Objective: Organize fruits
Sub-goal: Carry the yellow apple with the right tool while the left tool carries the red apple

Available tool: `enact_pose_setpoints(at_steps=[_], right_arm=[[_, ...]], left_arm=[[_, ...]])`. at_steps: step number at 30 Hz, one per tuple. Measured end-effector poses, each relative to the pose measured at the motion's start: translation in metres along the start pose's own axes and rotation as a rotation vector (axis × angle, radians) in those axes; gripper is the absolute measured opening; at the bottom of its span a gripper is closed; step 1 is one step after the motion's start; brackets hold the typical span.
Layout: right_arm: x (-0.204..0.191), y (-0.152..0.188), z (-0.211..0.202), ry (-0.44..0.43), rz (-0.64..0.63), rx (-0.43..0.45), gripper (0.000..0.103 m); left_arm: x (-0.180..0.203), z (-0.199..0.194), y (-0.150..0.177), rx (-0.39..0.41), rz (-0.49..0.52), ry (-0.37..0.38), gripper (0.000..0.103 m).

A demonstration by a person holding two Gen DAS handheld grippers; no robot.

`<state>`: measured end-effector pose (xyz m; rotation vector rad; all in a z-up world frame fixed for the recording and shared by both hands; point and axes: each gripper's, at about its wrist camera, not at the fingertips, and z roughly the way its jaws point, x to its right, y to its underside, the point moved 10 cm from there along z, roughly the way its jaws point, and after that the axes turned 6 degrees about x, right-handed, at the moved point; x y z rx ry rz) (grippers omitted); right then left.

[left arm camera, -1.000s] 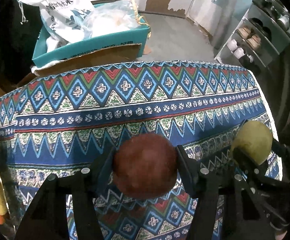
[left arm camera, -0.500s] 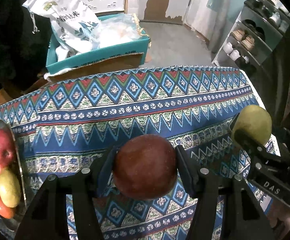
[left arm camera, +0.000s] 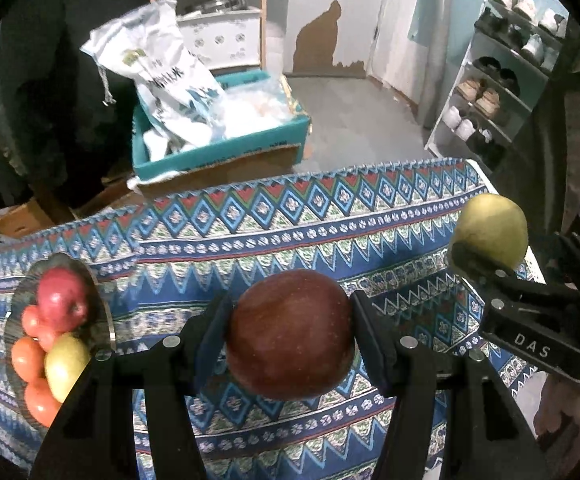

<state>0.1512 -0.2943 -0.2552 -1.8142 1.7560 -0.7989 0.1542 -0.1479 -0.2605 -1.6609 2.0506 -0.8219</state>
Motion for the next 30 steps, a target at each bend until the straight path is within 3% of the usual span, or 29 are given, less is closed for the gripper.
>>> enact_pose_setpoints(at_steps=[16, 30], right_arm=[[-0.040, -0.042, -0.049, -0.059, -0.042, 0.115, 0.084], [-0.105, -0.067, -0.075, -0.141, -0.106, 0.175, 0.084]], left_arm=[[-0.041, -0.071, -0.013, 0.118, -0.041, -0.027, 0.062], [-0.098, -0.109, -0.011, 0.172, -0.112, -0.080, 0.062]])
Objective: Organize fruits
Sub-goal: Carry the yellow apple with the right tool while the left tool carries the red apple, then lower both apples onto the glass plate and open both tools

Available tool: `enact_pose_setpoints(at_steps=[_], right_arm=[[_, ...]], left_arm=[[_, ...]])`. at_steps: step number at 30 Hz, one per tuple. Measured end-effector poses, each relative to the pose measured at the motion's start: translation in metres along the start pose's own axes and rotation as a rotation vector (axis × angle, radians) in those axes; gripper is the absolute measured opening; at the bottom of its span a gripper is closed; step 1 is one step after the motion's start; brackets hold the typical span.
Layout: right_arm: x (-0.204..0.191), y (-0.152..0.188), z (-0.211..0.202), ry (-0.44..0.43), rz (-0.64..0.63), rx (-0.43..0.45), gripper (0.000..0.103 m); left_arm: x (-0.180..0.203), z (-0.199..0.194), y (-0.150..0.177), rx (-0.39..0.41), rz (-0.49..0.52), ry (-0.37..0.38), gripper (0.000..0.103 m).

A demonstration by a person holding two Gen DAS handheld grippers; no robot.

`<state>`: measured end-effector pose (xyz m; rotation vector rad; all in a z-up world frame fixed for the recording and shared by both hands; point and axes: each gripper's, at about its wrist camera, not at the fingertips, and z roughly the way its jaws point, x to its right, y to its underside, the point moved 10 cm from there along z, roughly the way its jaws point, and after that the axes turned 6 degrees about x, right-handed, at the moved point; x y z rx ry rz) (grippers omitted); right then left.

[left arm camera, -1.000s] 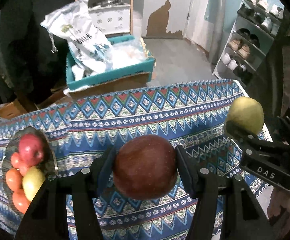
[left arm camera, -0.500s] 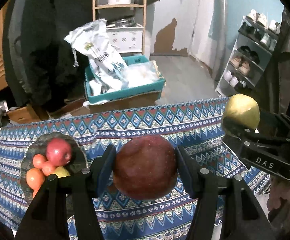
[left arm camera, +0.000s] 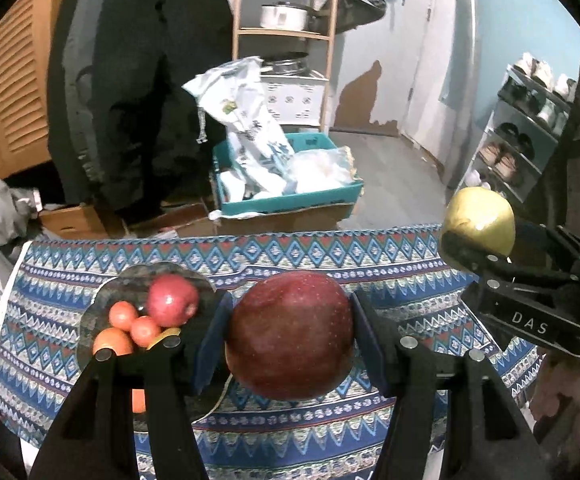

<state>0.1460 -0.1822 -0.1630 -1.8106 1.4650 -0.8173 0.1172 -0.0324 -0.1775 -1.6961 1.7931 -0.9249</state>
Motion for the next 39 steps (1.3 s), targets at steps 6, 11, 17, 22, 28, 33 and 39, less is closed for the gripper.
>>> enact_pose_setpoints(at_steps=[6, 11, 17, 22, 28, 33, 39], right_arm=[[-0.033, -0.009, 0.004, -0.041, -0.029, 0.003, 0.084], [-0.060, -0.013, 0.014, -0.083, -0.048, -0.003, 0.084], [-0.091, -0.014, 0.026, -0.132, -0.061, -0.020, 0.084], [-0.119, -0.014, 0.037, -0.179, -0.068, -0.039, 0.084], [-0.152, -0.008, 0.053, -0.236, -0.076, -0.077, 0.084], [-0.174, -0.002, 0.066, -0.267, -0.085, -0.111, 0.084], [-0.192, 0.005, 0.081, -0.297, -0.088, -0.150, 0.084]], left_arm=[[-0.032, -0.006, 0.001, 0.008, -0.034, -0.036, 0.062], [-0.061, -0.008, 0.006, 0.008, -0.064, -0.069, 0.062], [-0.092, -0.009, 0.010, 0.002, -0.102, -0.097, 0.062], [-0.116, -0.009, 0.016, -0.003, -0.138, -0.121, 0.062], [-0.142, 0.001, 0.030, -0.031, -0.173, -0.147, 0.062], [-0.160, 0.010, 0.042, -0.056, -0.198, -0.161, 0.062], [-0.180, 0.024, 0.056, -0.086, -0.228, -0.175, 0.062]])
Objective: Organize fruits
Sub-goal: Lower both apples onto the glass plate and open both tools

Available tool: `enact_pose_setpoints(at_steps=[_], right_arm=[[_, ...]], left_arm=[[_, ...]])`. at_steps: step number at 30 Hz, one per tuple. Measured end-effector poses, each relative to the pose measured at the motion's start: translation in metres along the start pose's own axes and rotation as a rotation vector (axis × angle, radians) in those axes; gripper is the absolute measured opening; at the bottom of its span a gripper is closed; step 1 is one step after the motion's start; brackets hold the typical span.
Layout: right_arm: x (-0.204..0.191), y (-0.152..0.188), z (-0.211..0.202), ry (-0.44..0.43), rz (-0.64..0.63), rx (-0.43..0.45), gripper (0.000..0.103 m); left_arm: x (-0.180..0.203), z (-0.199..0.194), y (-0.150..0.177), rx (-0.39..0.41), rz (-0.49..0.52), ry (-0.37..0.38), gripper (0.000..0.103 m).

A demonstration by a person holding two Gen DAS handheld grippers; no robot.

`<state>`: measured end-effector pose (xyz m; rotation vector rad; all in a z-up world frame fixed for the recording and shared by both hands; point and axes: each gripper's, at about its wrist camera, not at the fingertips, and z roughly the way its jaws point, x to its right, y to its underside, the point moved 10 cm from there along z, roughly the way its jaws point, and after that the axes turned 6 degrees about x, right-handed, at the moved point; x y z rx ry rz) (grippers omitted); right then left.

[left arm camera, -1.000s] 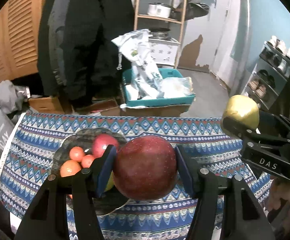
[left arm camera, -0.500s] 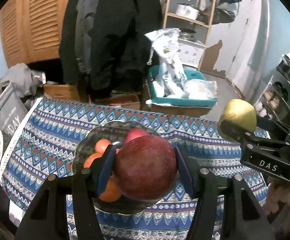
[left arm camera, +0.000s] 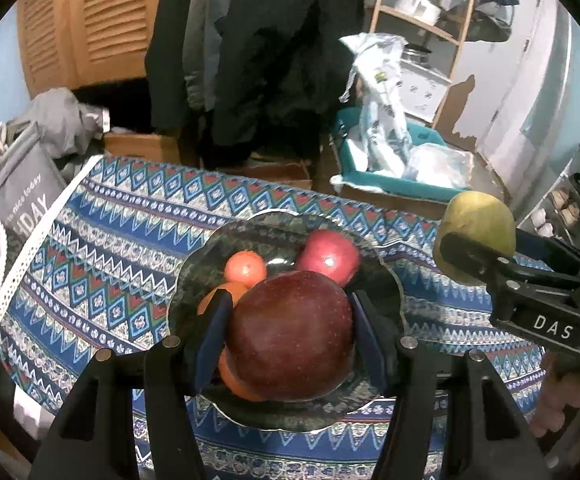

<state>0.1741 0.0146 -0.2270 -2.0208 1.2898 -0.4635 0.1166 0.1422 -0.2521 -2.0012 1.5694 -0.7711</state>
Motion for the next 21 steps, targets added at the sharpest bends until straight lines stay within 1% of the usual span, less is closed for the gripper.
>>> enact_pose_setpoints(at_steps=[7, 16, 21], right_arm=[[-0.013, 0.012, 0.029, -0.040, 0.016, -0.061, 0.084], [-0.022, 0.027, 0.057, -0.075, 0.034, -0.132, 0.084], [-0.026, 0.032, 0.066, -0.092, 0.045, -0.156, 0.085]], left_arm=[[-0.015, 0.020, 0.009, -0.041, -0.033, -0.004, 0.062], [-0.023, 0.041, 0.022, -0.097, -0.061, -0.006, 0.062], [-0.023, 0.046, 0.020, -0.094, -0.064, -0.001, 0.062]])
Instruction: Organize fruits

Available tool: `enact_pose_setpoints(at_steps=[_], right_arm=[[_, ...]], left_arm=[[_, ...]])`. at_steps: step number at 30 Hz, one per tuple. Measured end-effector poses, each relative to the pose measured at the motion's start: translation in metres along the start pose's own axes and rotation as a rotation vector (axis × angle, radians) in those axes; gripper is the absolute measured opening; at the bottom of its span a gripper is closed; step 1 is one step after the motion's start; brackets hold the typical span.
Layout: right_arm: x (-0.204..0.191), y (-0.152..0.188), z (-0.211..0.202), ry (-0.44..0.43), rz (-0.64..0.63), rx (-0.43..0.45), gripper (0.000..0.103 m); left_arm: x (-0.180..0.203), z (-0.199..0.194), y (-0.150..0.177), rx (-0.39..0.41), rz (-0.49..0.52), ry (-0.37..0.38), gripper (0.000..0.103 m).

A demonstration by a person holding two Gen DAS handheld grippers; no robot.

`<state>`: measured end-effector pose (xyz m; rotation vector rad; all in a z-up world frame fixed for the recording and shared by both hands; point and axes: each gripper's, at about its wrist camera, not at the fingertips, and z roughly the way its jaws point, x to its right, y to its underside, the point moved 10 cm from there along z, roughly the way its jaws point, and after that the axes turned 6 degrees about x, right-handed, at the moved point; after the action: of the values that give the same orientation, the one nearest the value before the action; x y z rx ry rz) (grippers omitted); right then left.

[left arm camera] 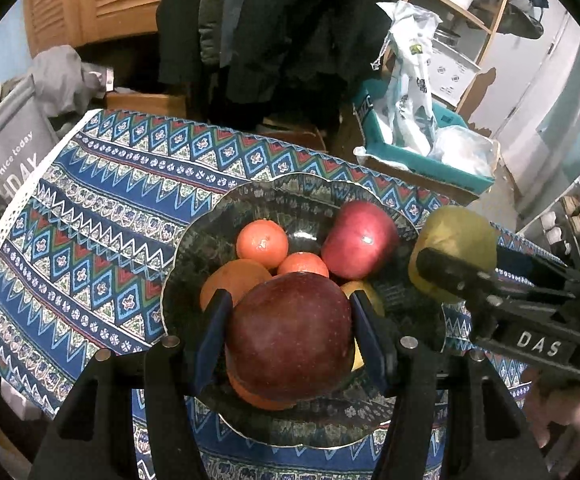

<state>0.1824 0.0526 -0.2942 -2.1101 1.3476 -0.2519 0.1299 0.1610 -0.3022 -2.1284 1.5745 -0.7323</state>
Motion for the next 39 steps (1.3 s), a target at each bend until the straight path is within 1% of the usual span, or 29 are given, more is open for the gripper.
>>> enact_pose_setpoints(at_steps=[6, 10, 14, 17, 24, 32, 39], right_arm=[[0.000, 0.008, 0.010, 0.008, -0.007, -0.038, 0.085], [-0.001, -0.007, -0.003, -0.020, 0.006, 0.020, 0.083], [0.002, -0.018, -0.015, -0.017, 0.012, 0.049, 0.083], [0.003, -0.023, -0.024, -0.018, 0.026, 0.067, 0.083], [0.008, -0.027, -0.042, 0.026, 0.012, 0.097, 0.083], [0.018, -0.031, -0.068, 0.084, -0.001, 0.136, 0.083], [0.024, -0.034, -0.098, 0.145, -0.028, 0.186, 0.084]], left_arm=[[0.000, 0.001, -0.002, -0.002, -0.002, 0.004, 0.062], [0.001, -0.002, -0.005, 0.014, 0.005, 0.000, 0.063], [0.003, -0.005, -0.005, 0.017, 0.015, 0.002, 0.066], [0.004, -0.008, -0.005, 0.020, 0.017, 0.006, 0.066], [0.013, -0.019, -0.006, 0.025, 0.027, 0.017, 0.066], [0.027, -0.042, -0.012, 0.055, 0.067, 0.024, 0.068], [0.044, -0.068, -0.021, 0.098, 0.106, 0.038, 0.071]])
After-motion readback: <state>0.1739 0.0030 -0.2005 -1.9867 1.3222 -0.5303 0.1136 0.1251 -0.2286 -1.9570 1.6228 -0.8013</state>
